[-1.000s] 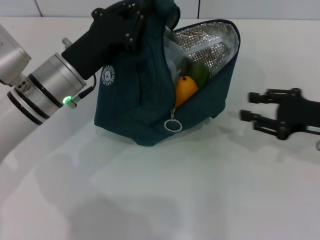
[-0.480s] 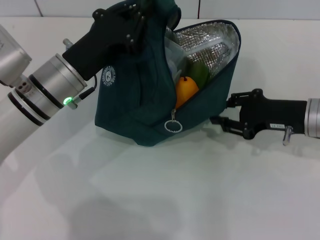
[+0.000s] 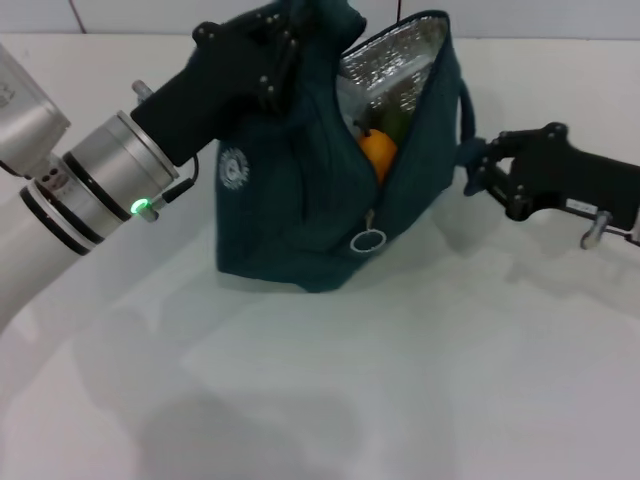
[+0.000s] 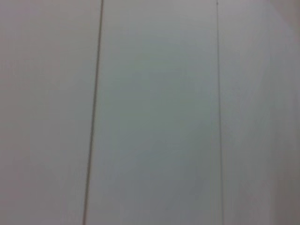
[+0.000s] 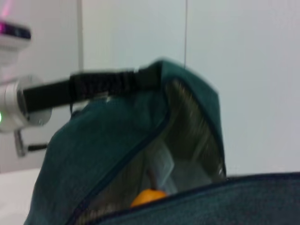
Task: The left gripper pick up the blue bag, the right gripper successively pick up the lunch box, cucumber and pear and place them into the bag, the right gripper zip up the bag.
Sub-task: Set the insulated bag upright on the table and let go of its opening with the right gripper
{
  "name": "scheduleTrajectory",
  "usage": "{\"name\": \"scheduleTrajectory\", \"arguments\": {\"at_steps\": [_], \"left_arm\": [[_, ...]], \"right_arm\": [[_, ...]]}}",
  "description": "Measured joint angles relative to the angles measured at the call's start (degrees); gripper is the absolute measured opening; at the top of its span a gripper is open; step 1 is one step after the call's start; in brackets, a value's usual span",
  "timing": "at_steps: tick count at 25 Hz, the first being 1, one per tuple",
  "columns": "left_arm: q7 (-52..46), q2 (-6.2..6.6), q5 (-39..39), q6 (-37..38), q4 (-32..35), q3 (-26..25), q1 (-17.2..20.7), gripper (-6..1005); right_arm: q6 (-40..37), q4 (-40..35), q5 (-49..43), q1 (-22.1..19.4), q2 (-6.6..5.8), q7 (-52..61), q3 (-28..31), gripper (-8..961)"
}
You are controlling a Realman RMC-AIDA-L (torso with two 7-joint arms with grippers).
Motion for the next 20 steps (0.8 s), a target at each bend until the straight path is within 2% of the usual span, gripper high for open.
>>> {"name": "scheduleTrajectory", "arguments": {"at_steps": [3,9,10,12,15,17,20], "left_arm": [[0.21,0.01,-0.03,0.38,0.29,1.63,0.35,61],[3.54,0.22,0.14,4.13,0.31,6.44,1.64,61],[4.11,0.18,0.06,4.47,0.35,7.08,2.15,61],[5.51,0.09,0.01,4.66,-0.04,7.89,3.01,61],[9.85,0.06,-0.08,4.87,-2.39,9.54,3.52,61],[12.88,0.05,-0.22,5.58,-3.57,10.97,3.35,61],[13.87,0.04,-0.24,6.78,-3.3,11.91,3.3,62]], "right_arm": [[-2.81,-1.17,4.91,-2.25,-0.28,-3.22,0.09,74],[-10.2,-8.25,7.63,-7.57,-0.75,-4.61,3.49,74],[-11.41,-9.48,7.05,-8.13,-1.18,-3.69,3.78,77],[-14.96,-11.24,4.93,-8.79,-2.93,-0.14,3.94,83],[-19.05,-8.61,3.17,-8.1,-4.96,2.47,4.18,92],[-19.56,-6.32,2.85,-7.65,-5.18,2.01,4.5,98],[-19.25,-5.61,1.38,-7.73,-4.71,1.84,4.69,107]]}}
